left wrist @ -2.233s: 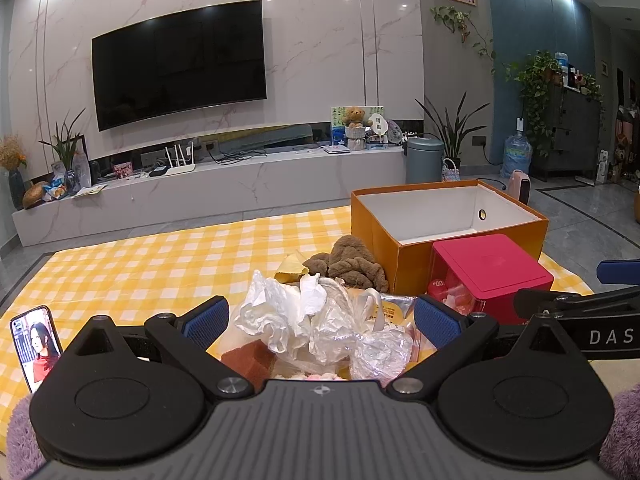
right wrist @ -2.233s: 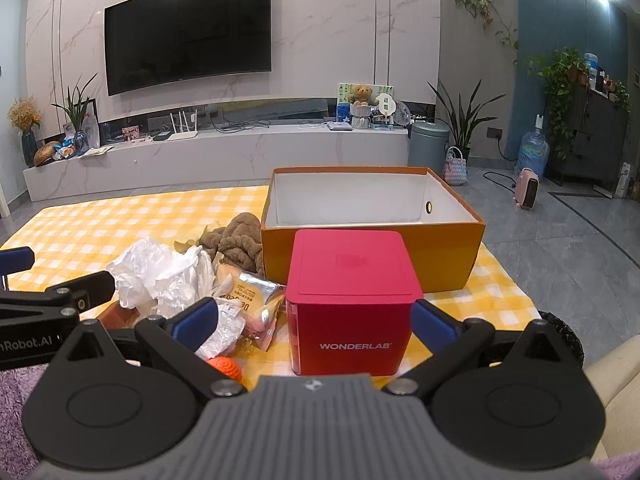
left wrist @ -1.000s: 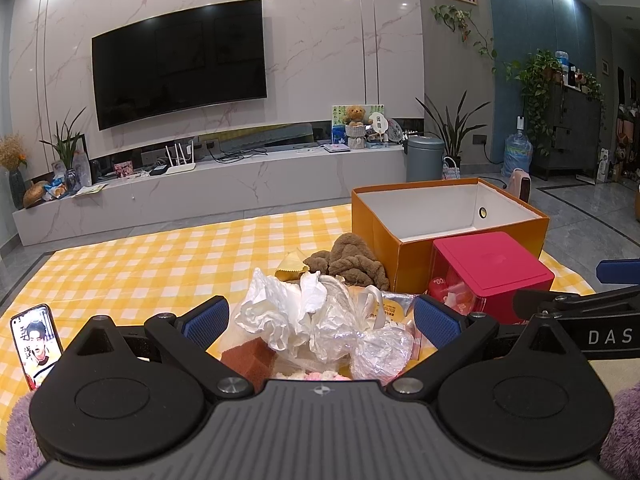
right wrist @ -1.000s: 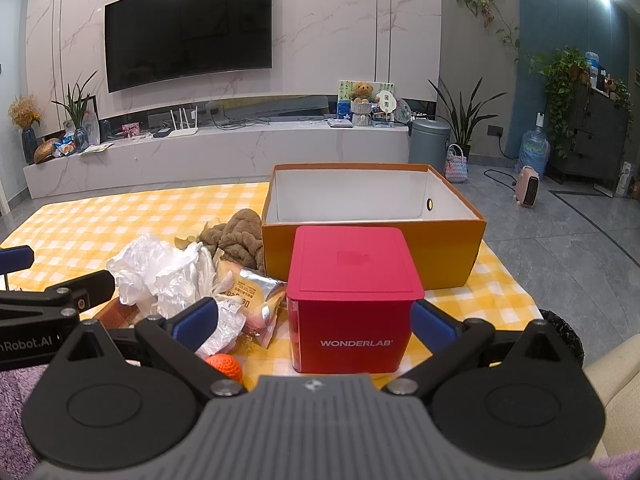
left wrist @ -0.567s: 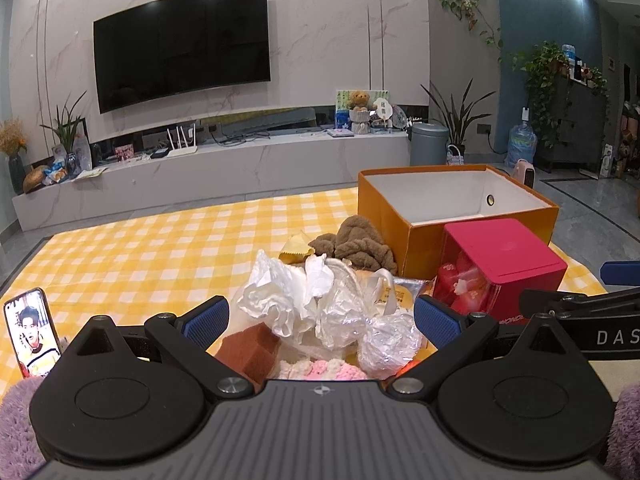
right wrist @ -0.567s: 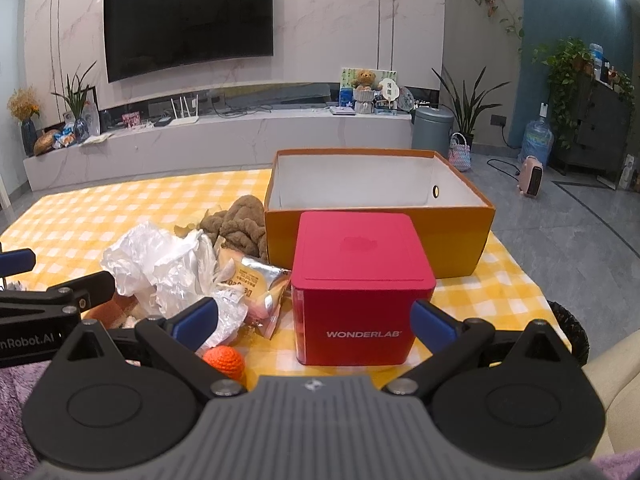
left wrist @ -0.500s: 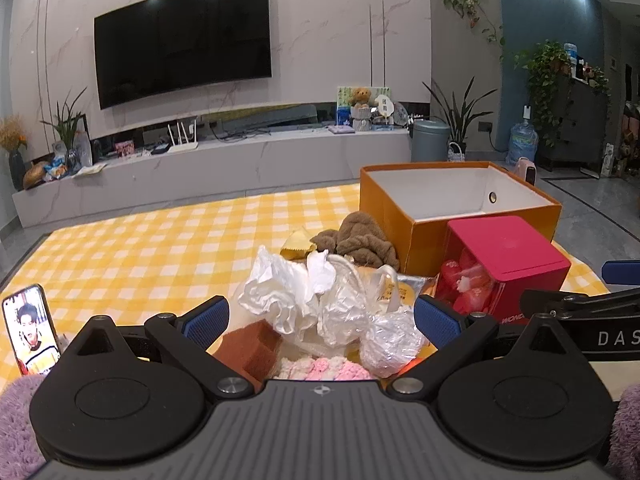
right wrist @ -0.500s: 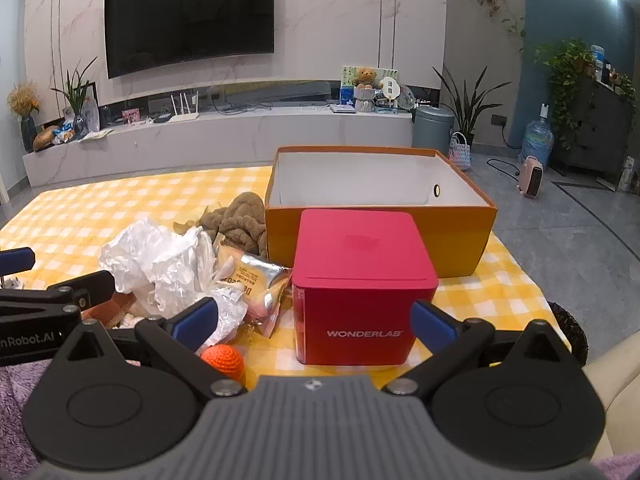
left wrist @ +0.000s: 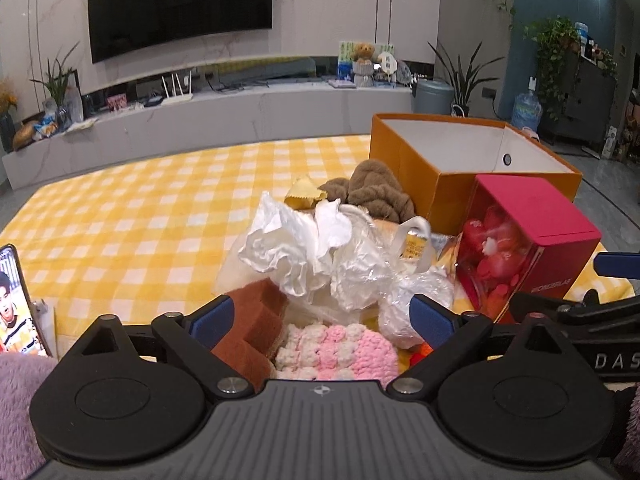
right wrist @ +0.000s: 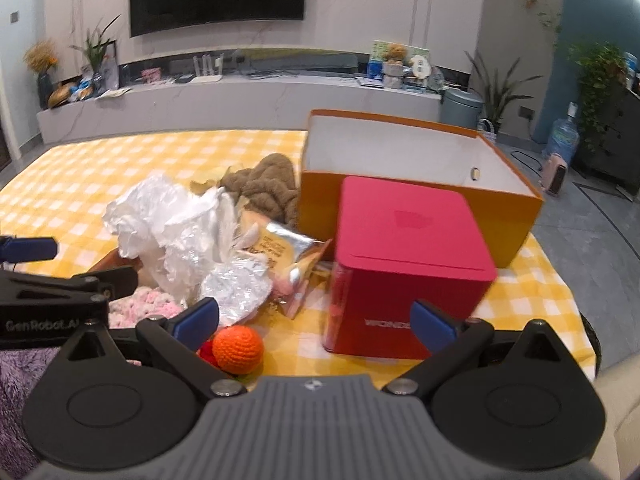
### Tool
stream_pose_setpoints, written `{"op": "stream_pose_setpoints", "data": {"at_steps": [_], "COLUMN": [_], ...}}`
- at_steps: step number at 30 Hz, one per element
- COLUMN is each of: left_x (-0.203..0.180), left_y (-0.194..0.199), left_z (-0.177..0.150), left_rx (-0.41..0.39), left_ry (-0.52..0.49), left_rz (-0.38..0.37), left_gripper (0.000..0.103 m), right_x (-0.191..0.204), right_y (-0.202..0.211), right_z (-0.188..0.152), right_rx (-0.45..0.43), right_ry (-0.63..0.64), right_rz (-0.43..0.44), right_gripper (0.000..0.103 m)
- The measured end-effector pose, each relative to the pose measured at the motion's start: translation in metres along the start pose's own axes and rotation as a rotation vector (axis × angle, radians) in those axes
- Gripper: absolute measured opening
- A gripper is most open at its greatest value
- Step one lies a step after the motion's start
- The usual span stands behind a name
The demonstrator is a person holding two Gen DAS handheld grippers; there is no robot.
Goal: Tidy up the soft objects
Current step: 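Grasp the brown sponge with the left tool while the right tool grasps the clear plastic bag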
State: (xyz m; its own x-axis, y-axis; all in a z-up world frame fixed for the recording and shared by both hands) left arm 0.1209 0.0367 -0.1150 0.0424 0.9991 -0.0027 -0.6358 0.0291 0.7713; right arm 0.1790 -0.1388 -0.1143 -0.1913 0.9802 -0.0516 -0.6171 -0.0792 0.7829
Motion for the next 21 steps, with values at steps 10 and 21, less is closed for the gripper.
{"op": "stream_pose_setpoints", "data": {"at_steps": [10, 21], "left_x": [0.028, 0.046], "left_y": [-0.02, -0.071], "left_z": [0.009, -0.002], "left_rx": [0.056, 0.255], "left_ry": [-0.01, -0.027], "left_rz": [-0.094, -0.07], "left_gripper": [0.066, 0.077], "right_x": [0.048, 0.075], "right_y": [-0.024, -0.08], "right_z": [0.018, 0.032], "right_rx": [0.008, 0.076], "right_ry": [0.143, 0.266], "right_rz": [0.092, 0.094], "right_gripper": [0.07, 0.072]}}
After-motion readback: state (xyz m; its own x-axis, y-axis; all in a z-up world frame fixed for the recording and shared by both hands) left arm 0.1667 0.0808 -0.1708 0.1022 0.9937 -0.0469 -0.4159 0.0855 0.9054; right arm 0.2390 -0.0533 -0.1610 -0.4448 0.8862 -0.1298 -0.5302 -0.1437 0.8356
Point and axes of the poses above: each gripper's, at about its wrist camera, not at the fingertips, and y roughly against the way its jaws point, x to its left, z to its top, the point moved 10 cm from there along -y, roughly the way its jaws point, and after that the axes turned 11 degrees about x, right-handed, at the moved point
